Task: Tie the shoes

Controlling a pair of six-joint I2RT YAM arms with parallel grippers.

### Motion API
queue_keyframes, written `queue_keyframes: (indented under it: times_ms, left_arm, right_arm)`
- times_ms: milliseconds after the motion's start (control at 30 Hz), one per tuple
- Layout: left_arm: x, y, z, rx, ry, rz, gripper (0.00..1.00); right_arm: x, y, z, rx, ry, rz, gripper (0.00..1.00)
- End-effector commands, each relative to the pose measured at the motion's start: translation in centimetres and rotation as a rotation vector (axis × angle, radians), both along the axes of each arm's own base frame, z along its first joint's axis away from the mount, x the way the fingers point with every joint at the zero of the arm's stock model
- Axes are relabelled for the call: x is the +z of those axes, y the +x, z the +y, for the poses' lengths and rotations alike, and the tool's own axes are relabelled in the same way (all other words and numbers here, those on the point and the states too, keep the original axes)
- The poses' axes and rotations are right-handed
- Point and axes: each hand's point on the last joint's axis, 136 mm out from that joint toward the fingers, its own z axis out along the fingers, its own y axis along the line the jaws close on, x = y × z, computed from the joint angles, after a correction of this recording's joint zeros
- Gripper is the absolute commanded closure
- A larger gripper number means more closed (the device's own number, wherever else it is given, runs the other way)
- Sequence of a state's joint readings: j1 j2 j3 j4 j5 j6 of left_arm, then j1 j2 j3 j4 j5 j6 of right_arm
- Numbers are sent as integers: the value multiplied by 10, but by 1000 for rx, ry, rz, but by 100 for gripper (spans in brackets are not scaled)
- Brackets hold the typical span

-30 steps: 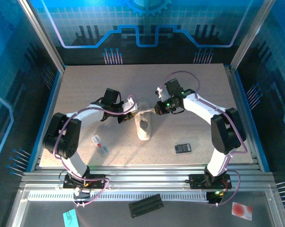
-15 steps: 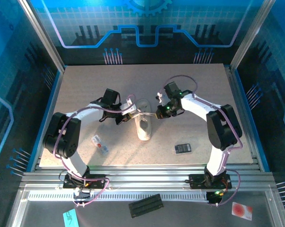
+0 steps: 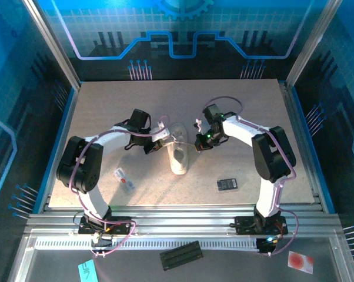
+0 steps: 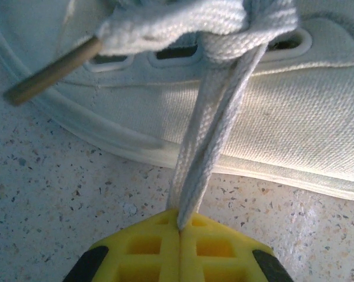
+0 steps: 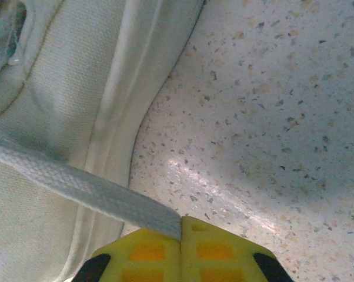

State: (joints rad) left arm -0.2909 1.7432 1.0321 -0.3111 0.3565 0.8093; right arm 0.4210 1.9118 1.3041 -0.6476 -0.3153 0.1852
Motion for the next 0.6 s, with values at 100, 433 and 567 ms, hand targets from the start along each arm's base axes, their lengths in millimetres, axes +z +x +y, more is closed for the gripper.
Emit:
queue_keyframes:
  times_ms: [100, 433, 567]
  left_arm:
    - [-13, -9, 13, 47, 65, 71, 100]
    - [-17, -17, 17, 62, 75, 89, 100]
    - [-17, -18, 18, 68, 79, 89, 100]
  right_arm:
    - [-18, 0, -25, -36, -84, 71, 100]
    - [-31, -2, -36, -46, -130, 101, 100]
    - [-33, -1, -38, -46, -140, 102, 100]
